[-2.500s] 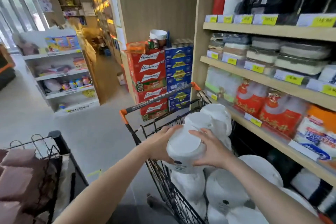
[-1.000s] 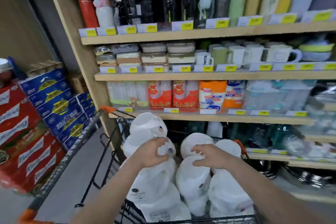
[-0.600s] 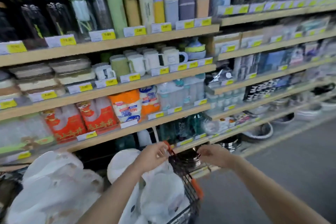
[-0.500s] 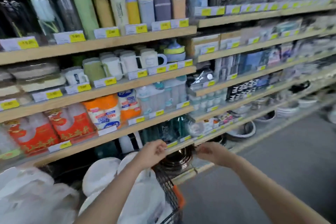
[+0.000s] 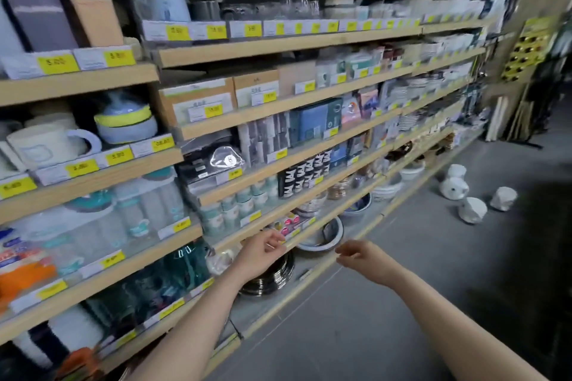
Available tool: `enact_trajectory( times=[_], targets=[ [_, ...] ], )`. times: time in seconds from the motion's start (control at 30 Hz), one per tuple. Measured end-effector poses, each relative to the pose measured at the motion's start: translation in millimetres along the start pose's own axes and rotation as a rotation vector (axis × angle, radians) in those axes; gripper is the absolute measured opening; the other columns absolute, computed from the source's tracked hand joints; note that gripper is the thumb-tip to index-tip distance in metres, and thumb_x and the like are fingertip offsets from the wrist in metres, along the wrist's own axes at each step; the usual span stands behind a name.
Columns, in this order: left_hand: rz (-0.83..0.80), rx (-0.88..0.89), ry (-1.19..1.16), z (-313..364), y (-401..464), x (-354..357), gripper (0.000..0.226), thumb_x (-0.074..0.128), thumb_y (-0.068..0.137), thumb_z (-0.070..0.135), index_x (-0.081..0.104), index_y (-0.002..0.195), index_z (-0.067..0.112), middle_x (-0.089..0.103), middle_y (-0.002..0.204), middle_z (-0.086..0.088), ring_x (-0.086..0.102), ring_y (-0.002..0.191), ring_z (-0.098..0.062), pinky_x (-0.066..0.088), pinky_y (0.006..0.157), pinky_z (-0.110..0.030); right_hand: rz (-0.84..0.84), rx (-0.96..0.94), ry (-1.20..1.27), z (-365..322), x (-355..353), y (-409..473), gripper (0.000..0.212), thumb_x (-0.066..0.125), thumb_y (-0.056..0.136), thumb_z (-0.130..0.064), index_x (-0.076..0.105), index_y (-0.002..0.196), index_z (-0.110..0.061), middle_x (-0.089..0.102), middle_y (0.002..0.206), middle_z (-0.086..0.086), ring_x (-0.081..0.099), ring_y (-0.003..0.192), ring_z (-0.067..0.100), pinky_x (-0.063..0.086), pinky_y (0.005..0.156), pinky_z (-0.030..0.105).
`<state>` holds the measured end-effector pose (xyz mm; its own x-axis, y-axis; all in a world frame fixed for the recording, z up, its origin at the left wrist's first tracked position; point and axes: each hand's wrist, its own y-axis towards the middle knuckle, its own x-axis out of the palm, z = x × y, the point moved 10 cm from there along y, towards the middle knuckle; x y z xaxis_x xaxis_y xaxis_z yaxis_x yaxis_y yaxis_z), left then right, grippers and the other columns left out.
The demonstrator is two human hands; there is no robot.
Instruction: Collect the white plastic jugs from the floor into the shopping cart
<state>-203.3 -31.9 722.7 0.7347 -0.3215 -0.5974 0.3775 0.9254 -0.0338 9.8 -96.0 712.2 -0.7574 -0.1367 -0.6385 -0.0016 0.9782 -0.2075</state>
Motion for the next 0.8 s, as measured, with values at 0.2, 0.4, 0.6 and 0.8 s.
enact_trajectory(
  times=[0.2,0.4,0.6,0.8],
  targets=[
    [-0.143,0.067,-0.001,37.9,116.7,76.6,0.014,0.062,0.089,0.013,0.06,0.103,0.018,0.061,0.092,0.001,0.054,0.074,-0.007,0.043,0.069,-0.011,0.081,0.135,0.002,86.9,-76.1,50.6,0.038,0.063,0.088,-0.03,0.056,0.124,-0.023,0.057,0.118,-0.002,0.058,0.102,0.012,0.044,0.083,0.021],
    [-0.291,0.148,0.064,76.1,258.1,149.4,0.015,0.062,0.088,0.013,0.059,0.097,0.024,0.06,0.082,0.008,0.054,0.072,-0.004,0.047,0.077,-0.021,0.114,0.248,-0.07,167.1,-162.4,119.0,0.046,0.061,0.089,-0.036,0.048,0.131,-0.028,0.053,0.122,-0.003,0.053,0.104,0.013,0.04,0.09,0.022],
    [-0.421,0.227,0.123,136.3,398.6,230.3,0.019,0.061,0.09,0.016,0.057,0.108,0.018,0.057,0.09,0.007,0.053,0.078,-0.002,0.041,0.067,-0.006,0.175,0.406,-0.013,247.3,-254.1,182.4,0.047,0.06,0.09,-0.036,0.045,0.133,-0.025,0.051,0.124,-0.002,0.053,0.104,0.014,0.044,0.086,0.024],
    [-0.536,0.269,0.191,172.7,484.1,333.9,0.027,0.063,0.088,0.022,0.059,0.114,0.018,0.063,0.103,0.002,0.061,0.088,-0.012,0.05,0.081,-0.018,0.179,0.489,-0.033,332.2,-332.5,218.3,0.051,0.063,0.088,-0.032,0.044,0.135,-0.024,0.051,0.128,0.003,0.059,0.103,0.018,0.047,0.086,0.026]
  ],
)
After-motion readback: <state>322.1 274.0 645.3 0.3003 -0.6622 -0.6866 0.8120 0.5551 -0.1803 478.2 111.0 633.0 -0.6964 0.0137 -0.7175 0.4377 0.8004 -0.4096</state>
